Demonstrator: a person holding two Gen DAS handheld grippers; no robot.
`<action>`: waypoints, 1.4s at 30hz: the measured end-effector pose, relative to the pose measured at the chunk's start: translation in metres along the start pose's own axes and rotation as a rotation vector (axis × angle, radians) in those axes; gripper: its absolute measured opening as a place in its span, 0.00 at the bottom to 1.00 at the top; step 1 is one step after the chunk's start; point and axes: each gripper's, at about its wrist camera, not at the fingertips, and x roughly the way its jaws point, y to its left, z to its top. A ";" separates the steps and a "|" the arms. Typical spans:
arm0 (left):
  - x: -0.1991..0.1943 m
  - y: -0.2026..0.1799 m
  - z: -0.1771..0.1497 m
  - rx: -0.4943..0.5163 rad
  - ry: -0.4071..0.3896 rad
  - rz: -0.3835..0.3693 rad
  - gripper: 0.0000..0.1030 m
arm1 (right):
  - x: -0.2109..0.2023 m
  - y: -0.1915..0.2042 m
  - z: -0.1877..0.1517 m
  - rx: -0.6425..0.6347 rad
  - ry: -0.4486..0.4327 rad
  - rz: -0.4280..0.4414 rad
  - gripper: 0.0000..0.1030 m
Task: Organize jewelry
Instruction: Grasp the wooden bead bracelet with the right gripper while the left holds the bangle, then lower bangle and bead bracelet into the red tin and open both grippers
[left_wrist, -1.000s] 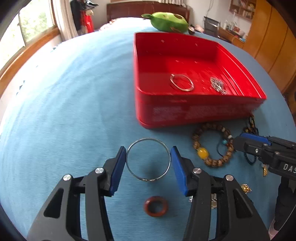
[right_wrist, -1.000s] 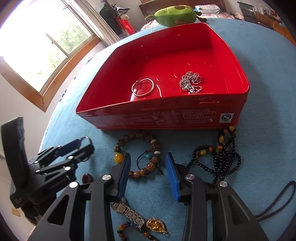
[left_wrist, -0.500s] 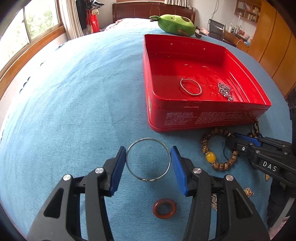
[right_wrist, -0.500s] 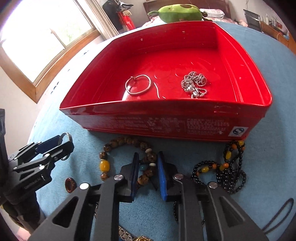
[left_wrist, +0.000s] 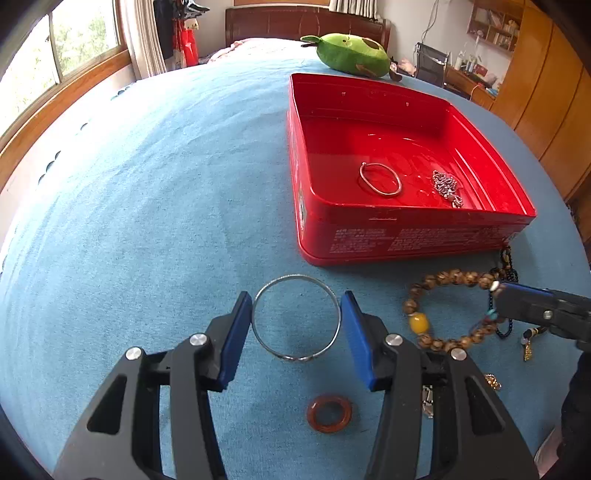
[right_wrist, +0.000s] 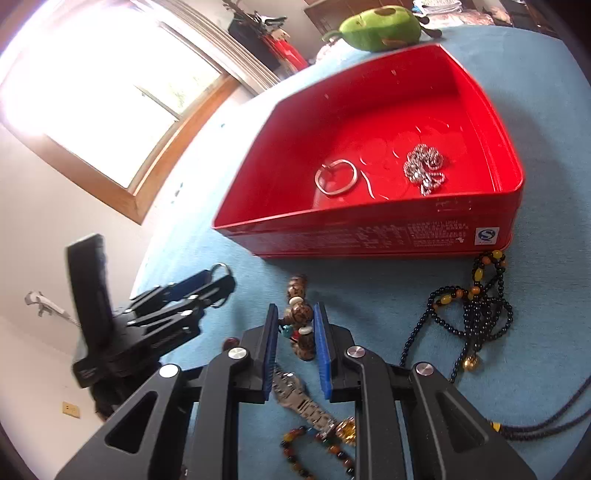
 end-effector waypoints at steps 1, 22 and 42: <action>-0.001 0.000 0.000 0.000 -0.002 -0.001 0.47 | -0.004 0.002 -0.001 -0.005 -0.009 0.004 0.19; -0.026 -0.008 0.000 0.018 -0.038 -0.041 0.47 | -0.047 0.008 -0.002 -0.042 -0.104 -0.027 0.19; -0.052 -0.041 0.076 0.053 -0.135 -0.059 0.47 | -0.080 0.017 0.069 -0.049 -0.229 -0.090 0.19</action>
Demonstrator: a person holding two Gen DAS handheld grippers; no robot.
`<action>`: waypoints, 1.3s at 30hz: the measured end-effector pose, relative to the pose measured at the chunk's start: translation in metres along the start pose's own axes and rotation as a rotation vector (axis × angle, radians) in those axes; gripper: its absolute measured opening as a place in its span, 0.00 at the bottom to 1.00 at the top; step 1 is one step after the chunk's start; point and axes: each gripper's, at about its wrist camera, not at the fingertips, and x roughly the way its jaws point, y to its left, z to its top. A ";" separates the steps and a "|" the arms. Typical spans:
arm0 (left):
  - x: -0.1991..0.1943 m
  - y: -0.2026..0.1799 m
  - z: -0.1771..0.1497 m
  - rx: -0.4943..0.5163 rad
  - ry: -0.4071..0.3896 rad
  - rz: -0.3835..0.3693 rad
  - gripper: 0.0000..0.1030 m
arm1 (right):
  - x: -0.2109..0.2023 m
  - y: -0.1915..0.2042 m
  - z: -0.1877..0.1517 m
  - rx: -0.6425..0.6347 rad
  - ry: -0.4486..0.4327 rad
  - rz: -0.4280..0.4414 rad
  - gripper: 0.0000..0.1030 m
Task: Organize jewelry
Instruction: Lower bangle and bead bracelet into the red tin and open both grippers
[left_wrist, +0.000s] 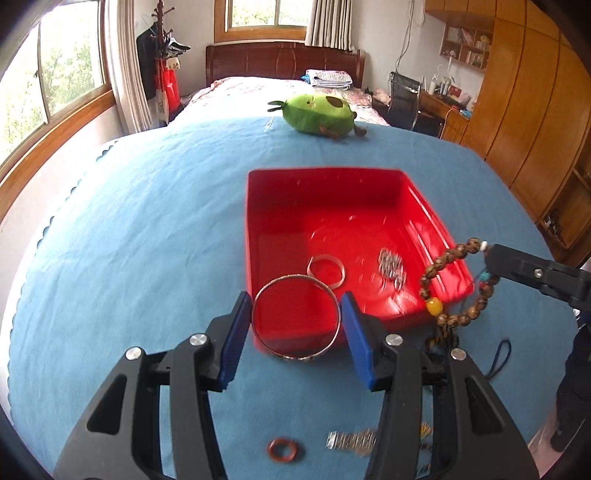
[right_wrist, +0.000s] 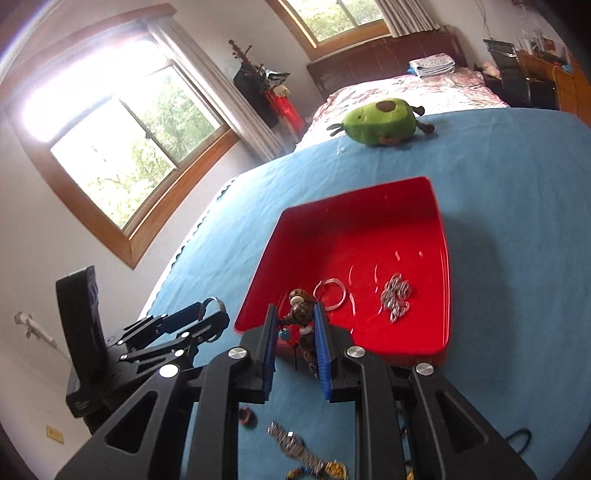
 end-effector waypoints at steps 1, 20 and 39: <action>0.005 -0.001 0.005 -0.001 0.003 -0.006 0.47 | 0.003 -0.003 0.004 0.006 -0.006 -0.006 0.19; 0.135 -0.012 0.063 -0.020 0.143 -0.002 0.47 | 0.110 -0.054 0.054 0.063 0.068 -0.123 0.18; 0.105 -0.010 0.059 -0.038 0.116 -0.023 0.61 | 0.094 -0.066 0.057 0.076 0.040 -0.204 0.25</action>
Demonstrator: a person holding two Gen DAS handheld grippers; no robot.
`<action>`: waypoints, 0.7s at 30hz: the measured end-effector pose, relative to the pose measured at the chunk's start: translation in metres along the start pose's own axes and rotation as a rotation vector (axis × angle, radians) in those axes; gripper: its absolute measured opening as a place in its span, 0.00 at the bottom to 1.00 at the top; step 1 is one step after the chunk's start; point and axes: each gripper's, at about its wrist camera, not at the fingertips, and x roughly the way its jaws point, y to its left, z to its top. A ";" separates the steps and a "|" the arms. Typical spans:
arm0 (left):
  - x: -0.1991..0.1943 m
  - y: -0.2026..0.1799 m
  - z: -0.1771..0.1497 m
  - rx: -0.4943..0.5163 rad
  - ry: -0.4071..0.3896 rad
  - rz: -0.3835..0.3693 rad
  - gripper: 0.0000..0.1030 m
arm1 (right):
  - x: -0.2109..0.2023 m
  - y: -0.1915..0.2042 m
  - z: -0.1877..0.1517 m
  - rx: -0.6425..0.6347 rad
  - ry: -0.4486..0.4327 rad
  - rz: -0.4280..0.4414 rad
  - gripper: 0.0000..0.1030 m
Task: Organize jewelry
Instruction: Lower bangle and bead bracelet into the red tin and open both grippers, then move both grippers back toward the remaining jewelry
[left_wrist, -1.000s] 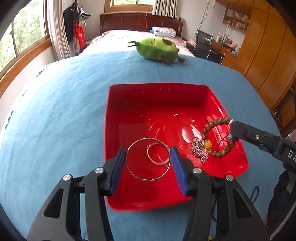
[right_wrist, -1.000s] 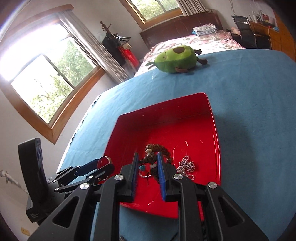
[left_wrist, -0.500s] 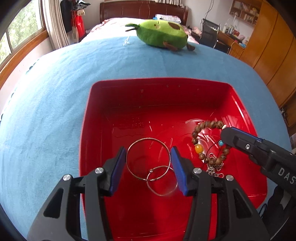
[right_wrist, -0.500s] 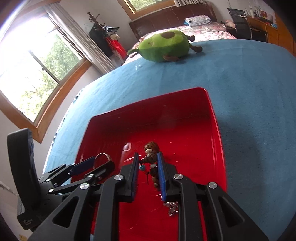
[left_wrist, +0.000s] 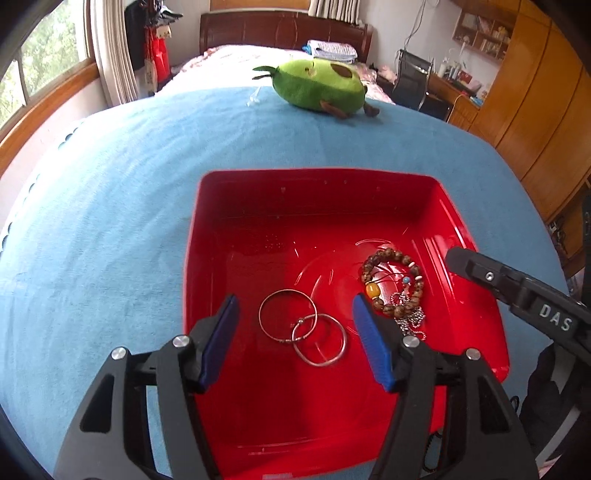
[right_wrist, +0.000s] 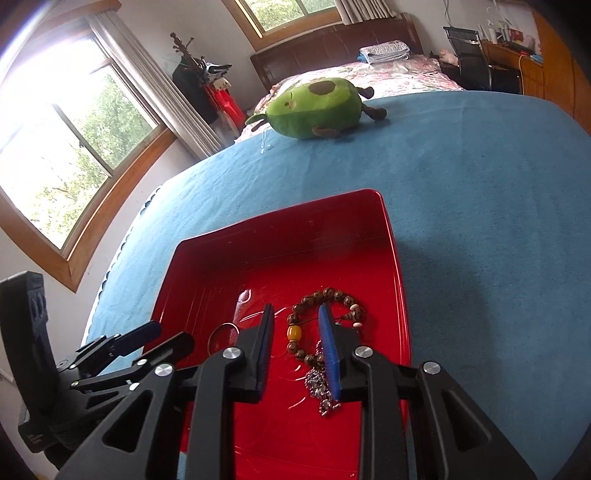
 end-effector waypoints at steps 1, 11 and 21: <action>-0.006 -0.001 -0.001 -0.001 -0.007 0.000 0.61 | -0.003 0.002 -0.001 -0.003 -0.002 0.007 0.25; -0.056 0.011 -0.055 0.068 -0.031 0.113 0.61 | -0.039 0.017 -0.039 -0.048 0.032 0.004 0.25; -0.063 0.050 -0.161 0.020 0.097 0.110 0.61 | -0.084 -0.005 -0.134 -0.036 0.102 0.040 0.27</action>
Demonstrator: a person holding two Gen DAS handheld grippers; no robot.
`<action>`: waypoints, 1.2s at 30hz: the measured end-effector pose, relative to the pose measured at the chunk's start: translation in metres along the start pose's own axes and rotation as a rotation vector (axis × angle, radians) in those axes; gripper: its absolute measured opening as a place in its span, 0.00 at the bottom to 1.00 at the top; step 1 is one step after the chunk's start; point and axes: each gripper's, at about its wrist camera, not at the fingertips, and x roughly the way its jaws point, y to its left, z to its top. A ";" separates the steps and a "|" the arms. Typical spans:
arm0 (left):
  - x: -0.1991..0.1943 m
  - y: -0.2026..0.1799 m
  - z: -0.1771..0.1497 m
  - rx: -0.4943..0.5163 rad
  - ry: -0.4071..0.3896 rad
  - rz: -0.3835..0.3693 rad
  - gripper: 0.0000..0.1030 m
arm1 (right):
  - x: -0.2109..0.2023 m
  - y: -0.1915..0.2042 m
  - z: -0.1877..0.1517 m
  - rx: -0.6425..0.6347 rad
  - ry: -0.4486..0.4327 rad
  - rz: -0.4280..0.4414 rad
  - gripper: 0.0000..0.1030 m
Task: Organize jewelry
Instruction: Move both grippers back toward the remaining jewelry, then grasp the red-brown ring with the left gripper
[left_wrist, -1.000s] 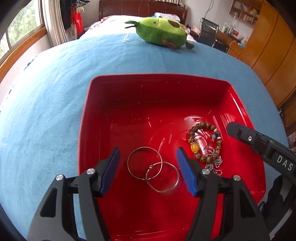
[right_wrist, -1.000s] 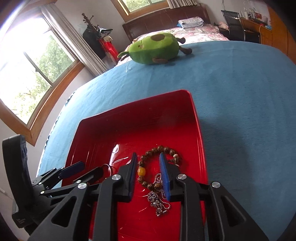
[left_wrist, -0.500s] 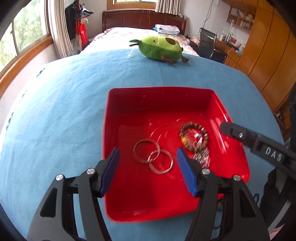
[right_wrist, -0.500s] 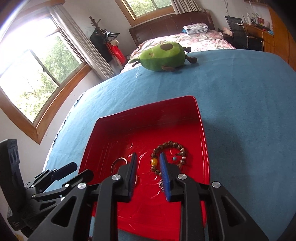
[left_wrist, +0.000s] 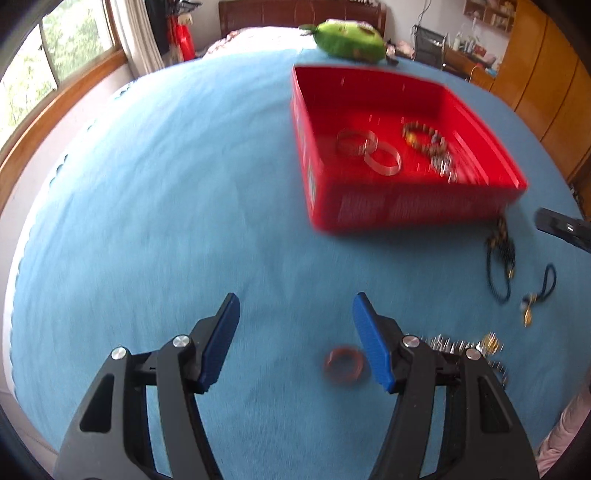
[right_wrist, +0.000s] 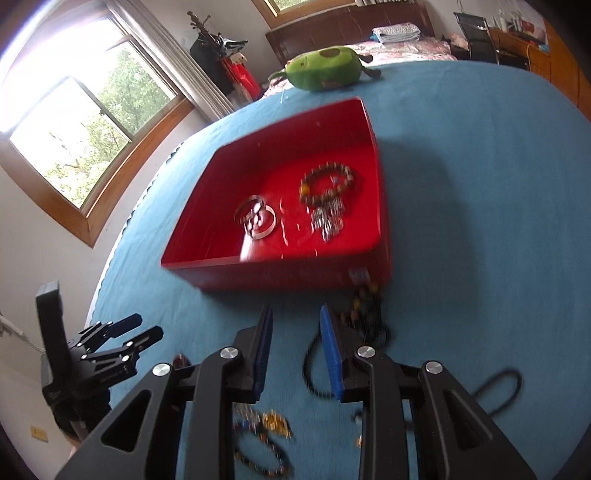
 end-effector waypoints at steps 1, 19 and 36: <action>0.002 -0.001 -0.005 0.002 0.006 -0.008 0.61 | -0.002 -0.002 -0.007 0.001 0.002 -0.003 0.27; 0.030 -0.029 -0.027 0.019 0.060 -0.018 0.54 | -0.019 -0.034 -0.073 0.058 0.010 0.004 0.28; 0.027 -0.035 -0.032 0.037 0.076 -0.092 0.28 | -0.015 -0.041 -0.079 0.082 0.041 -0.035 0.29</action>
